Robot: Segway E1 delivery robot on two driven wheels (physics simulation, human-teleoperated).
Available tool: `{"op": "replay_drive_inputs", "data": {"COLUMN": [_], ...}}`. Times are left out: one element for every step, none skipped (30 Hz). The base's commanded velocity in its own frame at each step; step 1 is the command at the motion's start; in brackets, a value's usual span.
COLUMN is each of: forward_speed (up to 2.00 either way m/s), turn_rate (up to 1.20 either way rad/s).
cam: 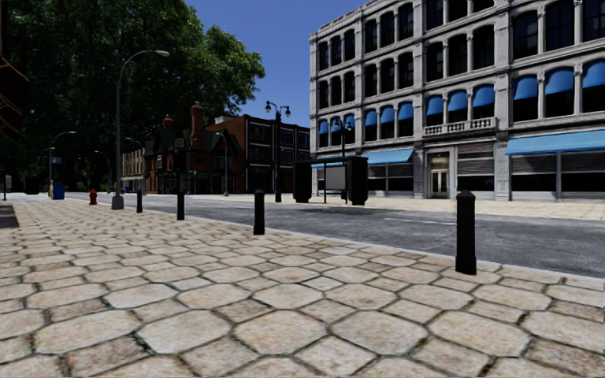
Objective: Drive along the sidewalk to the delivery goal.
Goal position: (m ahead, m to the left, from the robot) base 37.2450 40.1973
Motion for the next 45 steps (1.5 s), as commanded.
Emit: {"op": "replay_drive_inputs", "data": {"forward_speed": [2.00,2.00,2.00,2.00,2.00,2.00,2.00,2.00,2.00,2.00,2.00,2.00,2.00,2.00,2.00,2.00,2.00,2.00,2.00,2.00,2.00,2.00,2.00,2.00,2.00,2.00,2.00,2.00,2.00,2.00,2.00,2.00,2.00,2.00,2.00,2.00,2.00,2.00,2.00,2.00,2.00,2.00,2.00,2.00,2.00], "turn_rate": [0.33,0.42,0.54,0.60,0.62,0.62,0.62,0.63,0.63,0.63,0.63,0.63,0.63,0.63,0.63,0.63,0.63,0.63,0.63,0.63,0.63,0.63,0.61,0.55,0.50,0.50,0.49,0.49,0.49,0.49,0.49,0.49,0.49,0.49,0.49,0.49,0.49,0.49,0.48,0.48,0.48,0.48,0.48,0.48,0.48]}}
